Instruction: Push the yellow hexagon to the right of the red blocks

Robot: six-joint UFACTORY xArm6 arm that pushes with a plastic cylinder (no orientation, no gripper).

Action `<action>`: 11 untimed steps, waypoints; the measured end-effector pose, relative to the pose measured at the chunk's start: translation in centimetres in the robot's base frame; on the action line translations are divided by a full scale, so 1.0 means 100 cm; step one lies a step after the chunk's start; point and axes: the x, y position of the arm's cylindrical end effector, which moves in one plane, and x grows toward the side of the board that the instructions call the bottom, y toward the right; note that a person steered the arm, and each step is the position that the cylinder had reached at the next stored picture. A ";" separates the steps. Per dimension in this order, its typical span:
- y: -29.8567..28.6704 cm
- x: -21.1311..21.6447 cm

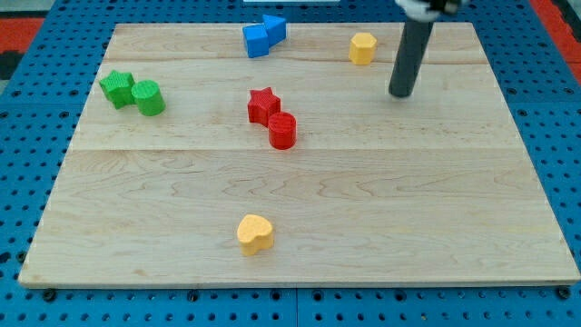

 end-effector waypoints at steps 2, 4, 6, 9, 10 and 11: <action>-0.015 -0.097; -0.115 -0.010; -0.170 -0.058; -0.131 -0.028; -0.104 0.016; -0.124 0.068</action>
